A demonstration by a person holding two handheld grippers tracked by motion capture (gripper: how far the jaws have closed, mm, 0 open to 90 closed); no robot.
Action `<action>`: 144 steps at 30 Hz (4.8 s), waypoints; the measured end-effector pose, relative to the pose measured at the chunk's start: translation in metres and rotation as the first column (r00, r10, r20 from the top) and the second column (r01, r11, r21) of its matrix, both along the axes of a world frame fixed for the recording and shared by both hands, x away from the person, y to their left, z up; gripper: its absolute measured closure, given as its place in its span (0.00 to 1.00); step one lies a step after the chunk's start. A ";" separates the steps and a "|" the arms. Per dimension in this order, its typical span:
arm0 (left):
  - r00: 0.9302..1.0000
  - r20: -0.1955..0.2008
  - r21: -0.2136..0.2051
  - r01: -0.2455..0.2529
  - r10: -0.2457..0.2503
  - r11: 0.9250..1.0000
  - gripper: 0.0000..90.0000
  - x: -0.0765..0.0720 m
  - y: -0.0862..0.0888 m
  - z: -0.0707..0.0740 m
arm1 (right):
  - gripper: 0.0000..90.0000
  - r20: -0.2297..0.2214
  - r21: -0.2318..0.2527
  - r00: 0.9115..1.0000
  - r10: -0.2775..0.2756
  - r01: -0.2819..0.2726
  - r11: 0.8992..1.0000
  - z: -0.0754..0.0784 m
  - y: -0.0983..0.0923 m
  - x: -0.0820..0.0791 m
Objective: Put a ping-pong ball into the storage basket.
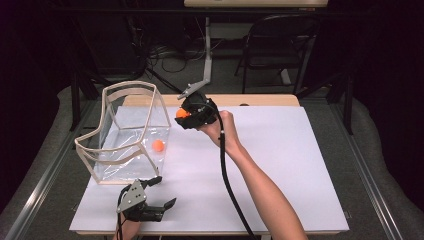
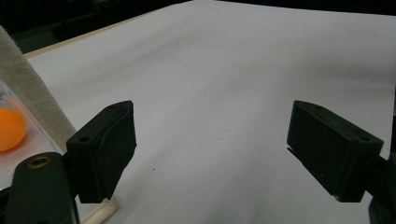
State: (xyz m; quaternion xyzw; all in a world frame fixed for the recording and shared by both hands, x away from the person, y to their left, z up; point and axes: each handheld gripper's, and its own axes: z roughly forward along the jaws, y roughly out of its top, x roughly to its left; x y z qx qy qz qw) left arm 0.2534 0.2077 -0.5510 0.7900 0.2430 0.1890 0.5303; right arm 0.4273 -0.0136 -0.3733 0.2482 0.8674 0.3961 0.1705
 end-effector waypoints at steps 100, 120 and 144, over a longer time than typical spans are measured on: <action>1.000 -0.004 -0.006 0.002 -0.002 1.000 0.17 0.000 0.001 0.001 | 0.57 0.077 -0.005 0.993 0.092 -0.092 0.996 0.055 0.065 -0.004; 1.000 -0.002 -0.003 0.004 -0.004 1.000 0.17 0.000 0.002 0.001 | 0.57 0.074 -0.021 0.990 0.121 -0.120 0.993 0.055 0.093 -0.003; 1.000 -0.004 -0.006 0.011 -0.011 1.000 0.17 0.000 0.001 0.000 | 0.57 0.056 -0.059 0.991 0.123 -0.119 0.991 0.047 0.116 0.007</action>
